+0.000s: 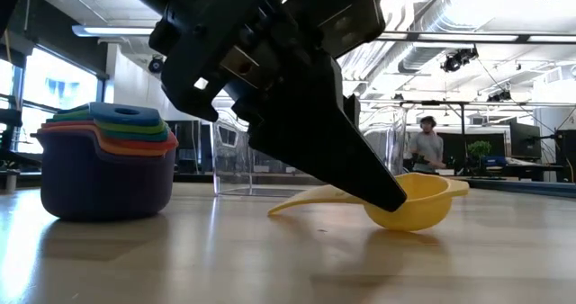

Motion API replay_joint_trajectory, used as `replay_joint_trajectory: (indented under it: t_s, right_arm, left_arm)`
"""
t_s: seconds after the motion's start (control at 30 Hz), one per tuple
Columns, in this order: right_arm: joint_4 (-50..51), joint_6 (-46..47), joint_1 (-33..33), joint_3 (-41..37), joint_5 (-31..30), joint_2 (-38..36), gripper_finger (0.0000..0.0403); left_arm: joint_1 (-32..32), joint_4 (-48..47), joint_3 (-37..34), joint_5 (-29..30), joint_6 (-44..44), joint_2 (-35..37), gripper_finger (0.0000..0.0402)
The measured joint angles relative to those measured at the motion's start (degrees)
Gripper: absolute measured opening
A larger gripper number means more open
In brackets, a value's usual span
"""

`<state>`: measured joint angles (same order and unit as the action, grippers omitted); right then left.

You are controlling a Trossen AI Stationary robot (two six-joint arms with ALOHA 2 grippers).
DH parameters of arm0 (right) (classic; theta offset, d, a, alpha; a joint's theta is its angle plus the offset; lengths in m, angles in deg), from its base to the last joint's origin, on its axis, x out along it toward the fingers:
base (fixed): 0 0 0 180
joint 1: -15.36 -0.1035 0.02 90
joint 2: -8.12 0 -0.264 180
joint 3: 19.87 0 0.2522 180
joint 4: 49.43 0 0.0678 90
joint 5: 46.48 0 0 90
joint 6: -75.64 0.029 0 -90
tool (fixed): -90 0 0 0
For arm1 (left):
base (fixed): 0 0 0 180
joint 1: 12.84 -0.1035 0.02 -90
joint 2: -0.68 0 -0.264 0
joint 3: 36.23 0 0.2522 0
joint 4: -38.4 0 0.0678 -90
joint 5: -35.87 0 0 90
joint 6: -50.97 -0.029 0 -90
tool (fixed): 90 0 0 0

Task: Nest measuring cups in basket
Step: Stack the yellow measuring cup on the dark blue measuring cup

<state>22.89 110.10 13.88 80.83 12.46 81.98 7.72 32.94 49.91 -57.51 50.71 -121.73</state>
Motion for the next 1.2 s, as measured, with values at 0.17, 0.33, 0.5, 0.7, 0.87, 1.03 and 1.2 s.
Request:
replay_joint_trajectory:
  t_s: [0.17,0.33,0.5,0.7,0.87,1.03,1.2]
  right_arm:
    - [0.0,0.0,0.0,0.0,-0.01,0.0,0.0101]
    - [0.0,0.02,-0.02,0.0,0.01,0.0,0.0101]
    - [0.0,0.02,0.0,0.0,0.01,0.0,0.0101]
    - [0.0,0.02,0.0,0.0,0.0,0.0,0.0101]
    - [0.0,0.02,0.0,0.0,0.01,0.0,0.0101]
    - [0.02,0.02,-0.01,0.0,0.0,0.0,0.0101]
    - [0.02,0.02,-0.01,0.0,-0.01,0.0,0.0101]
  left_arm:
    - [-0.03,0.06,0.0,0.63,0.0,0.0,0.0083]
    - [-0.04,0.35,0.0,3.14,-1.95,0.0,0.0061]
    - [-0.07,0.39,0.0,3.26,-2.96,0.0,0.0036]
    - [-0.04,0.7,0.0,3.25,-3.02,0.0,0.0006]
    - [-0.04,0.6,0.0,3.24,-3.02,0.33,0.0004]
    - [-0.13,-0.16,1.12,3.22,-2.99,0.87,0.0002]
    - [-0.66,-2.32,4.22,3.2,-3.0,1.07,0.0001]
